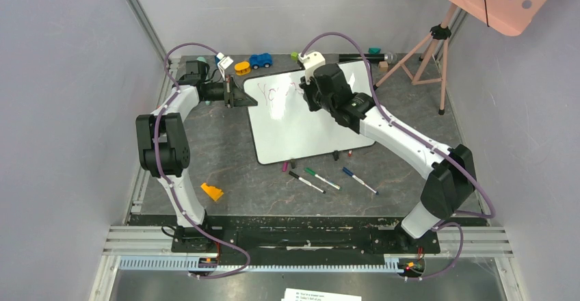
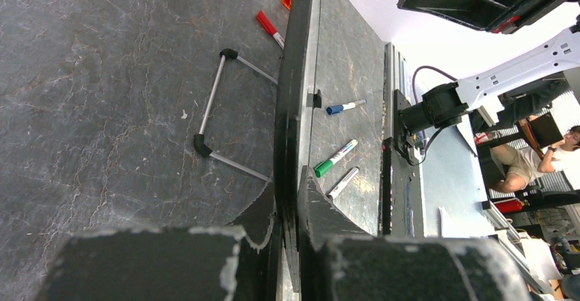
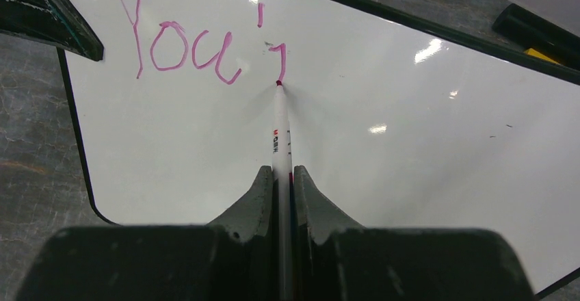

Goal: Write a sentence on the whiteboard

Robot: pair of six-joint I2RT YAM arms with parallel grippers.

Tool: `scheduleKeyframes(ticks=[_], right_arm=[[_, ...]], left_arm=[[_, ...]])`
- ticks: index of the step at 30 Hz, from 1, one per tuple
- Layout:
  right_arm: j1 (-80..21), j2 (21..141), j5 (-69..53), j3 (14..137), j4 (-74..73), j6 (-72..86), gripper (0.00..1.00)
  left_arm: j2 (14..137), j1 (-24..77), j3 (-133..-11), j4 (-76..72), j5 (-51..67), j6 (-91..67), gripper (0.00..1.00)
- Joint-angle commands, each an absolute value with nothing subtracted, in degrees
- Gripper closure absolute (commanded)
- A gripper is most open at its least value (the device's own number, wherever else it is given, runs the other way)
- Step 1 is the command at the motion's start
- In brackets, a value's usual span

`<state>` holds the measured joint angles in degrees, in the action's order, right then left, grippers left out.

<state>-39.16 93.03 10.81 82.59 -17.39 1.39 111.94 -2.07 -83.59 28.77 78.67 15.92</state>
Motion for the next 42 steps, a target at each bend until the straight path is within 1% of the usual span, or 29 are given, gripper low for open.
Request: scheduleKeyframes(ticks=[1, 6, 21, 42], right_arm=[[-38.8, 91.9, 10.8, 80.1, -18.3, -0.1, 1.00], [-38.8, 91.8, 10.9, 79.9, -18.3, -0.1, 1.00], [-38.8, 94.8, 13.1, 85.6, -18.5, -0.2, 1.00], [-37.4, 97.6, 15.0, 90.0, -18.5, -0.3, 1.00]], left_arm=[[114.4, 1.7, -81.5, 30.1, 63.4, 26.7, 0.98], [114.4, 1.6, -81.5, 30.1, 63.3, 26.8, 0.98], [114.4, 1.7, -81.6, 30.1, 63.3, 26.7, 0.98], [114.4, 1.6, -81.6, 30.2, 63.3, 26.7, 0.98]])
